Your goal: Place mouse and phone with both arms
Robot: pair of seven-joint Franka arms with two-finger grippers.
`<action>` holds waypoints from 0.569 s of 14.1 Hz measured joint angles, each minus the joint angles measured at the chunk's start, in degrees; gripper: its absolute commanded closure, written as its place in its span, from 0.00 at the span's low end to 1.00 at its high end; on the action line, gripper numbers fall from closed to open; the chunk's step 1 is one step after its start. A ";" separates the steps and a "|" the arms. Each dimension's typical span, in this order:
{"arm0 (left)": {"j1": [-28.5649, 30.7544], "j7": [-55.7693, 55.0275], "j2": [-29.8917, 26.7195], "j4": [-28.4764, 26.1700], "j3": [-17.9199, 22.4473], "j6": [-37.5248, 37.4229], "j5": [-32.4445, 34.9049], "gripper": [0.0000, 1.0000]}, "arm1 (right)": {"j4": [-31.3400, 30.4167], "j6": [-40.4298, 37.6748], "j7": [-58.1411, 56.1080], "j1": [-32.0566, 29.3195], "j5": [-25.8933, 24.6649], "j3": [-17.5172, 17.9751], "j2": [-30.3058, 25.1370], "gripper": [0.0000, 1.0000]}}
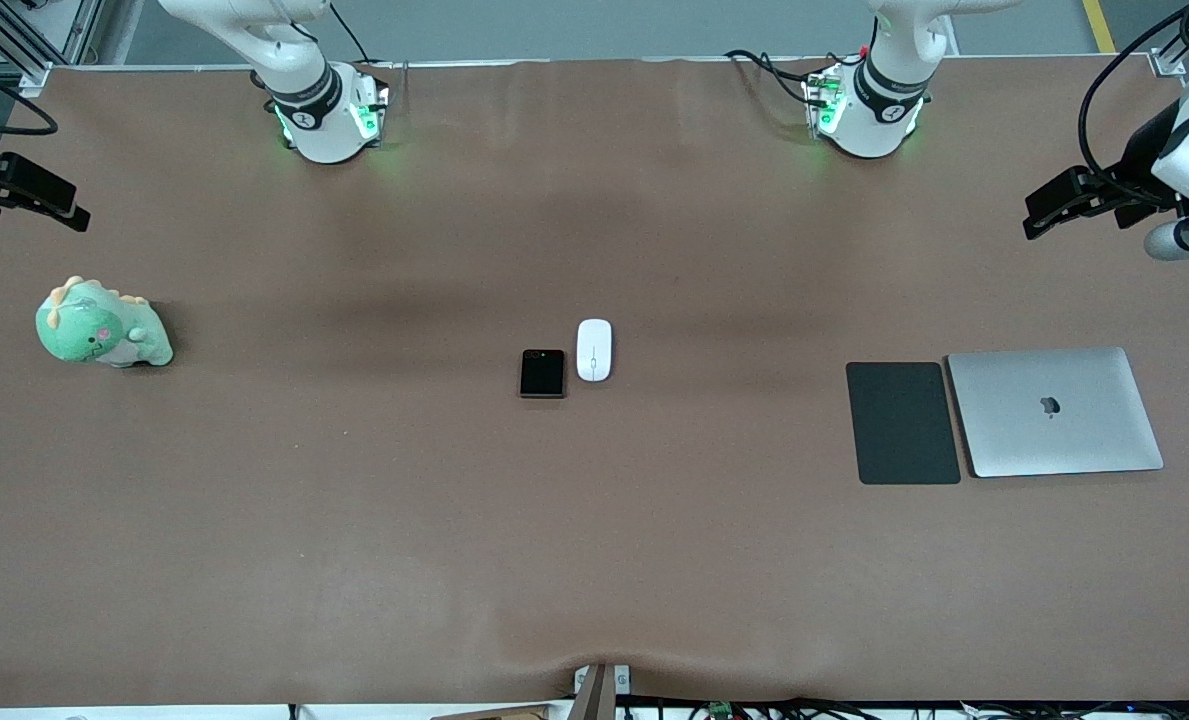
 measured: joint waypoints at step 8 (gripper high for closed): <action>-0.30 0.01 1.97 -0.01 -0.40 0.00 1.18 0.00 | -0.40 0.00 0.00 0.00 0.00 0.00 0.03 0.00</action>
